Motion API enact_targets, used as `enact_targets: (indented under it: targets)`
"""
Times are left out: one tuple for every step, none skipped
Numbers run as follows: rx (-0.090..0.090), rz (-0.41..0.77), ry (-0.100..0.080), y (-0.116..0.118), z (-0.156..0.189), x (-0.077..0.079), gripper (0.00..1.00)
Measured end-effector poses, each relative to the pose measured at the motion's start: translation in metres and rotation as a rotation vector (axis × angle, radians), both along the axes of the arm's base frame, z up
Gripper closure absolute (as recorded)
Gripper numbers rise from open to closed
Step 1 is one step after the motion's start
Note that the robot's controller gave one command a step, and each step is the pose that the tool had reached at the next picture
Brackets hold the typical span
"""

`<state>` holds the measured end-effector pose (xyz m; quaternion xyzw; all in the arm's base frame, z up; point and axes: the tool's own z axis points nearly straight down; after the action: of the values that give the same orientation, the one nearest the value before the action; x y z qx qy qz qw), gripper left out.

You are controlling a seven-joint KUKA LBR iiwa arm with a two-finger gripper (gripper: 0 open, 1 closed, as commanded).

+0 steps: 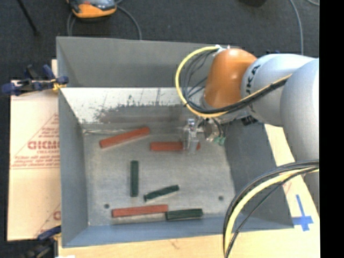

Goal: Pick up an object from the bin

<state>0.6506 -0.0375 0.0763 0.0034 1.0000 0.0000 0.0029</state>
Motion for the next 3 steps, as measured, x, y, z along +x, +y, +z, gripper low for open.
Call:
enact_targets:
  targets:
    - [-0.001, 0.001, 0.000, 0.000, 0.000, 0.000, 1.00]
    - [-0.001, 0.010, 0.008, 0.004, 0.046, -0.007, 1.00]
    - [-0.002, 0.074, 0.005, 0.018, 0.115, -0.014, 1.00]
